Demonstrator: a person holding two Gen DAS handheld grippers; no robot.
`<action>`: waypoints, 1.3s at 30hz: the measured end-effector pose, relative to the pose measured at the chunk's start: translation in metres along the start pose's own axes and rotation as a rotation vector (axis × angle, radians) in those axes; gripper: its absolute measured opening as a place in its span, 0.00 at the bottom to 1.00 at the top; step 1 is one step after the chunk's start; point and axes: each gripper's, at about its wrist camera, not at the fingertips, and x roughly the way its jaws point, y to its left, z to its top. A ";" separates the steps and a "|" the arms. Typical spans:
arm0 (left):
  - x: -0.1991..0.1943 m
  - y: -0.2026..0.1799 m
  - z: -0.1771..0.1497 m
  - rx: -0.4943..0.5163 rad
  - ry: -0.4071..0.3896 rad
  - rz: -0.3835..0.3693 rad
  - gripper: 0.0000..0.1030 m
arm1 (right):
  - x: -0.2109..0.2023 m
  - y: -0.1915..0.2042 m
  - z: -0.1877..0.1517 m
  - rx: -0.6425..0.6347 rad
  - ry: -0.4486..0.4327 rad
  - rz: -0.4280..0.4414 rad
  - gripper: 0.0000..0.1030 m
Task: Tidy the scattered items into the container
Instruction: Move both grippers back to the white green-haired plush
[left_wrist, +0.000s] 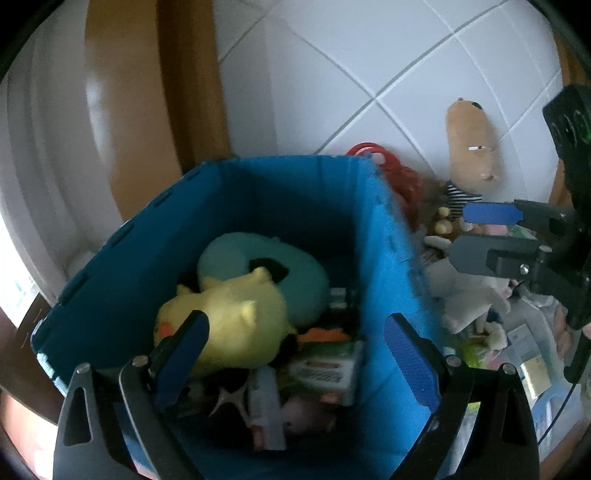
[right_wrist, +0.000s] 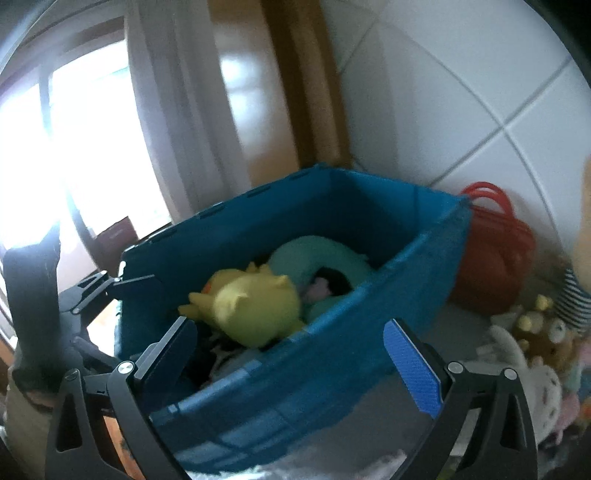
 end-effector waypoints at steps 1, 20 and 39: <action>0.000 -0.009 0.003 0.007 -0.006 -0.007 0.94 | -0.005 -0.005 -0.001 0.005 -0.003 -0.007 0.99; 0.056 -0.248 0.021 0.098 0.038 -0.142 0.94 | -0.146 -0.215 -0.098 0.189 0.015 -0.167 1.00; 0.210 -0.260 -0.024 -0.029 0.283 -0.043 1.00 | -0.088 -0.360 -0.162 0.414 0.155 -0.250 1.00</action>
